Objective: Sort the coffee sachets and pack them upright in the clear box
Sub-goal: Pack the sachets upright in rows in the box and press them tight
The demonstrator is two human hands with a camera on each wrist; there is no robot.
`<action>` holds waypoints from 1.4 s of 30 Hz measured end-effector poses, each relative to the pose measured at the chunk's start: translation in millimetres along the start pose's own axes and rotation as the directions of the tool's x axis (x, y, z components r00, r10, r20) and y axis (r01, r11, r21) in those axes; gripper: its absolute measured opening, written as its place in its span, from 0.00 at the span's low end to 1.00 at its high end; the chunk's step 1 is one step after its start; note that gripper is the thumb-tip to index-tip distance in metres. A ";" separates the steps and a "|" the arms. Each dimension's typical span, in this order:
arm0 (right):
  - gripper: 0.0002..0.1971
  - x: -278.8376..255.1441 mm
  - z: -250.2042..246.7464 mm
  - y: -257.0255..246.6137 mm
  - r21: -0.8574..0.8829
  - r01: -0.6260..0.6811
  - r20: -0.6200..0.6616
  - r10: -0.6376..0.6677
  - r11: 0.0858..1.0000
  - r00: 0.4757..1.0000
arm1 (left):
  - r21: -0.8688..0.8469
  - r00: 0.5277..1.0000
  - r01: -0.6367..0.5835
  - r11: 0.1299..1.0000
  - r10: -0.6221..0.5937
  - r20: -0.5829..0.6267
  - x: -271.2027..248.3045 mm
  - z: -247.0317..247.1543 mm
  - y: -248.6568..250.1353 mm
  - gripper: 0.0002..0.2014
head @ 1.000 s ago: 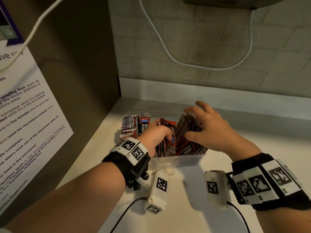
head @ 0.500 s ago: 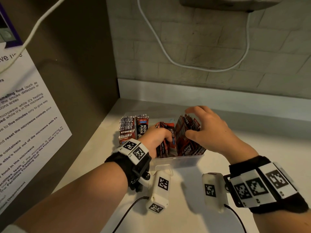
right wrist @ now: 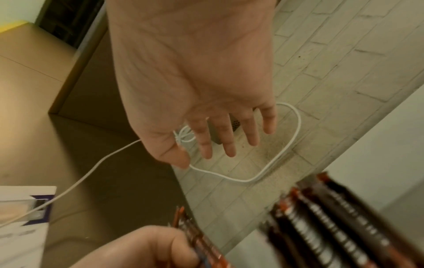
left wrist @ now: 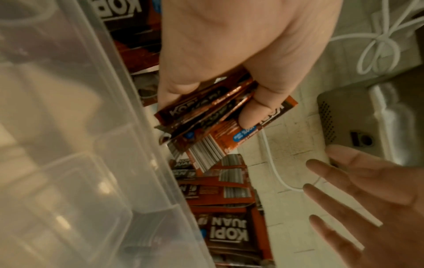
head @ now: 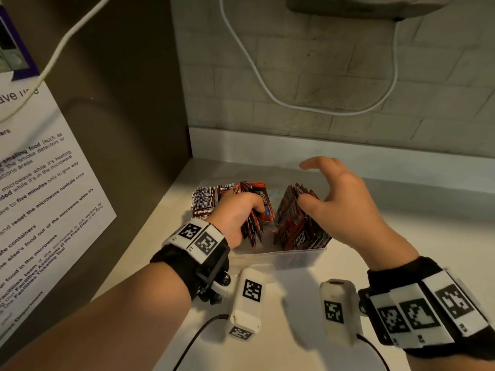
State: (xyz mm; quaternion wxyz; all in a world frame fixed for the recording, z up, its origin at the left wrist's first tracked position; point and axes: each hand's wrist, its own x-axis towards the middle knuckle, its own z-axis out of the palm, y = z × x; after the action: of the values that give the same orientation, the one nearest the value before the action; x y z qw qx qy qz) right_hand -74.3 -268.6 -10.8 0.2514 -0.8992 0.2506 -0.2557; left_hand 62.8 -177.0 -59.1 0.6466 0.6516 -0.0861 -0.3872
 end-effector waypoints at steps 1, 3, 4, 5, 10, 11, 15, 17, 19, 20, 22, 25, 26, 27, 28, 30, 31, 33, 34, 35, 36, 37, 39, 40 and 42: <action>0.21 -3.8 1.4 -6.4 0.053 0.019 -0.032 -0.017 0.998 0.999 | -0.024 1.000 -0.014 1.000 0.014 0.009 -1.8 -1.9 1.4 0.12; 0.19 -12.3 8.8 -20.0 0.170 0.027 -0.021 -0.024 0.985 0.999 | -0.085 0.999 -0.023 0.996 0.027 0.040 -8.1 -5.3 6.1 0.11; 0.19 -15.1 14.8 -25.4 0.200 0.022 0.019 -0.026 0.980 0.999 | -0.113 0.998 -0.025 0.993 0.031 0.049 -10.5 -7.2 8.5 0.13; 0.20 -16.9 21.8 -28.8 0.201 0.007 0.080 -0.024 0.980 0.997 | -0.140 0.997 -0.021 0.990 0.030 0.067 -13.4 -8.6 10.5 0.15; 0.26 -20.7 57.7 -36.1 0.038 0.022 0.283 -0.032 0.999 0.958 | -0.260 0.987 0.012 0.965 0.030 0.157 -20.3 -17.8 17.6 0.09; 0.26 -22.2 63.8 -37.3 0.011 0.050 0.265 -0.051 0.999 0.963 | -0.279 0.987 0.006 0.960 0.040 0.158 -20.8 -18.9 17.9 0.08; 0.25 -21.4 77.9 -37.2 -0.083 0.131 0.135 -0.120 0.988 0.984 | -0.327 0.989 -0.022 0.945 0.069 0.133 -22.3 -20.4 15.8 0.02; 0.29 -20.1 78.6 -35.7 -0.099 0.165 0.121 -0.153 0.981 0.981 | -0.305 0.987 -0.053 0.951 0.096 0.126 -22.7 -18.1 14.5 0.06; 0.34 -21.0 78.4 -33.8 -0.106 0.189 0.129 -0.175 0.976 0.976 | -0.264 0.988 -0.088 0.961 0.118 0.100 -22.3 -13.2 13.8 0.11; 0.36 -21.8 78.8 -32.7 -0.106 0.191 0.123 -0.178 0.976 0.976 | -0.247 0.989 -0.102 0.964 0.125 0.081 -22.2 -10.5 13.8 0.12; 0.37 -23.4 79.7 -31.1 -0.107 0.194 0.093 -0.184 0.975 0.978 | -0.223 0.990 -0.126 0.967 0.136 0.034 -22.1 -5.3 14.7 0.13; 0.30 -22.9 77.9 -31.3 -0.082 0.175 0.067 -0.170 0.981 0.983 | -0.187 0.981 -0.194 0.963 0.191 -0.033 -23.3 0.1 15.2 0.13; 0.26 -22.2 76.3 -31.7 -0.076 0.163 0.063 -0.158 0.984 0.985 | -0.172 0.977 -0.214 0.962 0.209 -0.044 -24.0 1.5 15.2 0.13; 0.23 -21.4 75.0 -31.7 -0.080 0.155 0.061 -0.150 0.985 0.987 | -0.159 0.973 -0.230 0.960 0.225 -0.053 -25.2 2.3 15.5 0.11; 0.20 -20.7 73.6 -31.7 -0.089 0.151 0.062 -0.146 0.984 0.987 | -0.144 0.969 -0.247 0.958 0.241 -0.061 -25.9 2.3 15.6 0.10; 0.17 -20.0 71.4 -31.0 -0.094 0.158 0.063 -0.152 0.983 0.986 | -0.095 0.957 -0.285 0.954 0.277 -0.089 -25.3 0.8 15.6 0.09; 0.15 -19.5 70.7 -30.3 -0.080 0.169 0.060 -0.165 0.982 0.984 | -0.059 0.951 -0.302 0.952 0.296 -0.095 -25.1 -0.1 15.8 0.10; 0.14 -18.5 68.7 -29.3 -0.010 0.195 0.066 -0.194 0.981 0.979 | -0.006 0.939 -0.333 0.943 0.331 -0.090 -23.3 -2.6 15.4 0.11; 0.15 -17.8 68.0 -29.0 0.043 0.204 0.070 -0.207 0.978 0.976 | 0.001 0.935 -0.344 0.939 0.343 -0.089 -22.4 -4.3 15.3 0.11; 0.15 -17.2 67.2 -28.7 0.096 0.209 0.075 -0.216 0.973 0.973 | 0.004 0.932 -0.352 0.936 0.351 -0.089 -22.2 -5.3 15.4 0.10; 0.16 -17.0 66.4 -29.1 0.142 0.211 0.083 -0.224 0.967 0.971 | 0.003 0.928 -0.364 0.931 0.363 -0.088 -21.9 -6.8 15.3 0.09; 0.16 -16.7 66.2 -29.4 0.183 0.215 0.089 -0.234 0.959 0.968 | 0.001 0.923 -0.378 0.926 0.376 -0.085 -21.9 -7.7 15.0 0.09; 0.15 -16.0 67.3 -29.0 0.271 0.213 0.095 -0.246 0.939 0.965 | 0.004 0.909 -0.413 0.911 0.413 -0.064 -22.5 -7.6 13.6 0.09; 0.16 -15.7 68.1 -29.0 0.328 0.189 0.098 -0.233 0.926 0.968 | 0.000 0.904 -0.426 0.905 0.426 -0.046 -22.9 -7.7 12.9 0.10; 0.19 -15.8 69.4 -29.4 0.447 0.127 0.109 -0.195 0.885 0.975 | -0.047 0.910 -0.413 0.909 0.414 0.010 -25.7 -7.2 13.6 0.11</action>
State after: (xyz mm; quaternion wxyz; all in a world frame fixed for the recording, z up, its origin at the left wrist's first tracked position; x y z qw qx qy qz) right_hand -35.9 -215.0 -50.5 0.4430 -0.8542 0.0916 -0.2566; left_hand 54.9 -157.7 -37.5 0.7272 0.6003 -0.2201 -0.2497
